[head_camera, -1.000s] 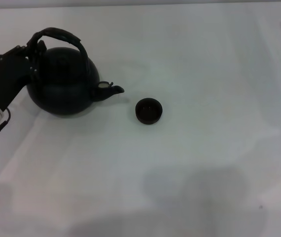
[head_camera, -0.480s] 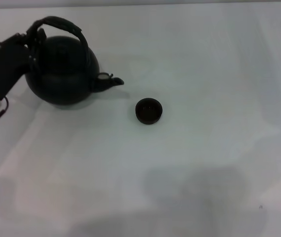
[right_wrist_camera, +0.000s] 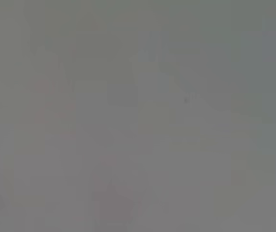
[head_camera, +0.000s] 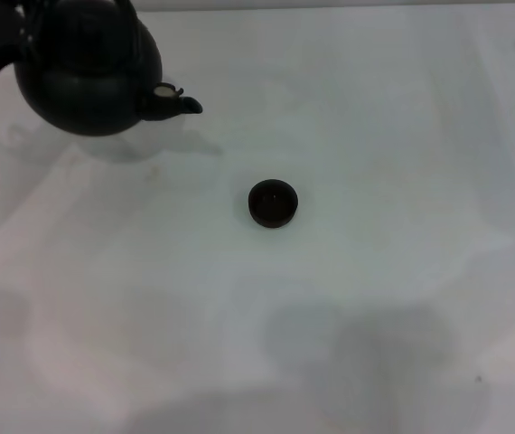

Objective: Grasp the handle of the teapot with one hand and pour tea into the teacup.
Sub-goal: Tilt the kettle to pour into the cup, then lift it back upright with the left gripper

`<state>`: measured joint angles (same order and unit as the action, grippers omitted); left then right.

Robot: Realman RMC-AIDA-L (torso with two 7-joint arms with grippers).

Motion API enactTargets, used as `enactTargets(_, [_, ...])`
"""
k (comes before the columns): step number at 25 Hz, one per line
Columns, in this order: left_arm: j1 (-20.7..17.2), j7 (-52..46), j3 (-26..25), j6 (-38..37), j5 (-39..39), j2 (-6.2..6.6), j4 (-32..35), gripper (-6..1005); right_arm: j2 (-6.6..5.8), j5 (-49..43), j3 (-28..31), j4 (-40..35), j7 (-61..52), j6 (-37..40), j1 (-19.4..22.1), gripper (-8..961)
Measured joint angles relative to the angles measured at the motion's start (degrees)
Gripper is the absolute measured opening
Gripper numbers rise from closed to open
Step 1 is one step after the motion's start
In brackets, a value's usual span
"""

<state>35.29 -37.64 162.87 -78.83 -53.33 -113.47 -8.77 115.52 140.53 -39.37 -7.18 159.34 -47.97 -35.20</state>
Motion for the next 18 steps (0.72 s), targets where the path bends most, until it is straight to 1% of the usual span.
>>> enactTargets(1, [1.3,-0.3,0.0,0.1,1.6,0.64,-0.3,135,0.02,0.0,0.0,0.2,0.0,0.0,0.1,840])
enactTargets(2, [1.3,-0.3,0.0,0.1,1.6,0.64,-0.3,135,0.02,0.0,0.0,0.2,0.0,0.0,0.1,840])
enactTargets(5, [3.1,-0.4,0.0,0.3,3.9,0.76,-0.4,135,0.13,0.0,0.0,0.3,0.0,-0.1,0.5,840])
enactTargets(11, [5.5,-0.2,0.0,2.0,9.1,-0.20,-0.9,136,0.25,0.0,0.0,0.4,-1.3,-0.3,0.9,840])
enactTargets(18, [7.8,0.2,0.0,2.6,15.9,-0.30,-1.2,136,0.35,0.0,0.0,0.5,-1.4,-0.5,1.4,840])
